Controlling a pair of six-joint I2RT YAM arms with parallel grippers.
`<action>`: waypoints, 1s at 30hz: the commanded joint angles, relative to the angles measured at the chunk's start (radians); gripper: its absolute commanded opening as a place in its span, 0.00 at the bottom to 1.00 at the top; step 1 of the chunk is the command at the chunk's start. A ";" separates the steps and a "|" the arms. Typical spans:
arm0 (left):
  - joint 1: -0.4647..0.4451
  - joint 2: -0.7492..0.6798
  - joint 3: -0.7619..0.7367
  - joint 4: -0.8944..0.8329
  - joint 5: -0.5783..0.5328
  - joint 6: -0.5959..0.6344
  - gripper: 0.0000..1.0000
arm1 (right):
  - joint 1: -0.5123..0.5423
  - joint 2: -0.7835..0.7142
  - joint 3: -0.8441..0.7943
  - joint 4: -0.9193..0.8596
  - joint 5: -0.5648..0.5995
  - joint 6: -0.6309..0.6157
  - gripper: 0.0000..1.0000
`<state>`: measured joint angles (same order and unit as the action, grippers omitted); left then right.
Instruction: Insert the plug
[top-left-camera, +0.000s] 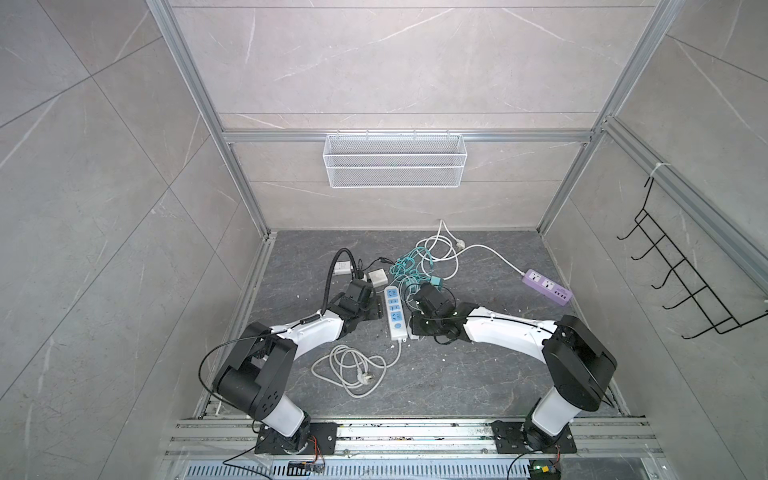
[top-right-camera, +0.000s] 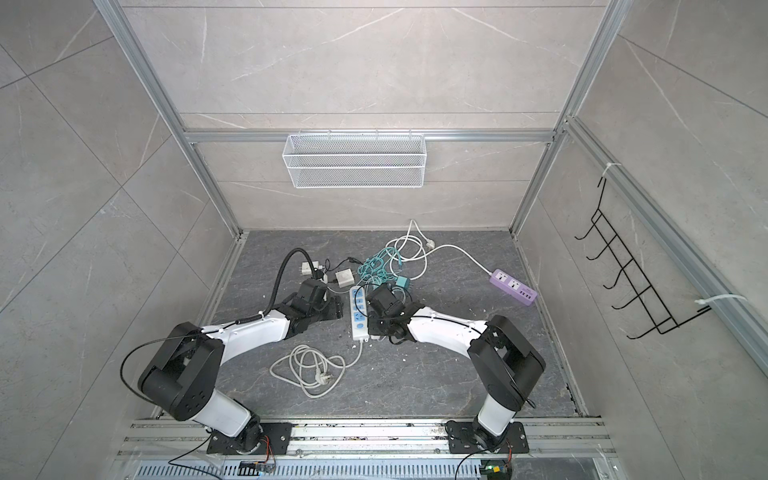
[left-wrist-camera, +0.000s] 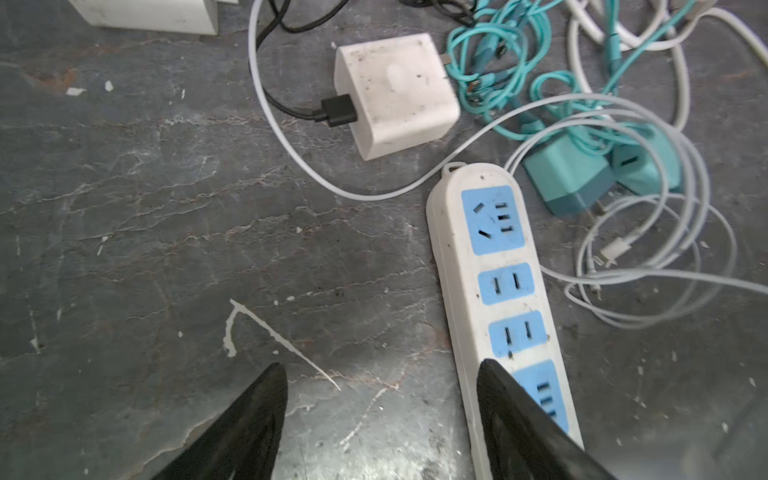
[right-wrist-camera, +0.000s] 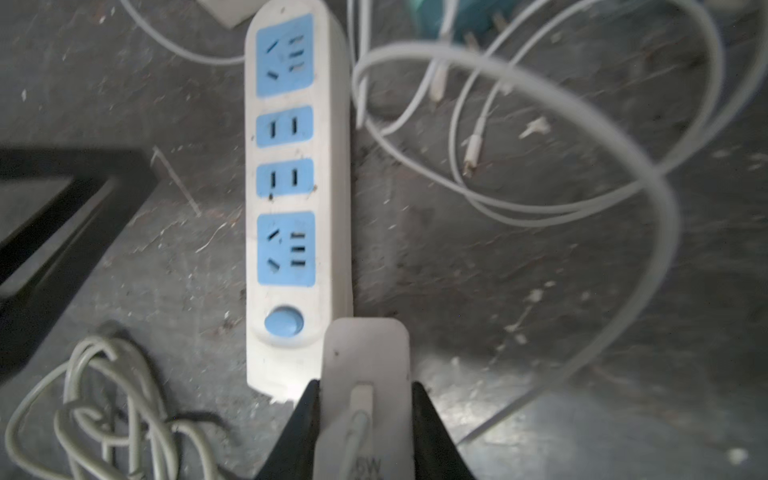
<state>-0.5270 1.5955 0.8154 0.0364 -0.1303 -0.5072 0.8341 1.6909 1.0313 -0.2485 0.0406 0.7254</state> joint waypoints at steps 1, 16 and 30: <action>0.032 0.067 0.039 0.088 0.065 0.023 0.74 | 0.096 0.033 0.000 0.054 -0.047 0.089 0.11; 0.036 0.144 0.118 0.101 0.254 0.058 0.72 | 0.117 -0.074 -0.056 0.000 0.059 0.090 0.12; -0.006 0.208 0.214 -0.094 0.192 0.077 0.66 | -0.144 -0.259 -0.150 -0.081 -0.015 -0.080 0.12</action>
<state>-0.5217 1.7790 0.9775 0.0029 0.0807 -0.4603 0.7231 1.4631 0.8898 -0.2947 0.0380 0.7067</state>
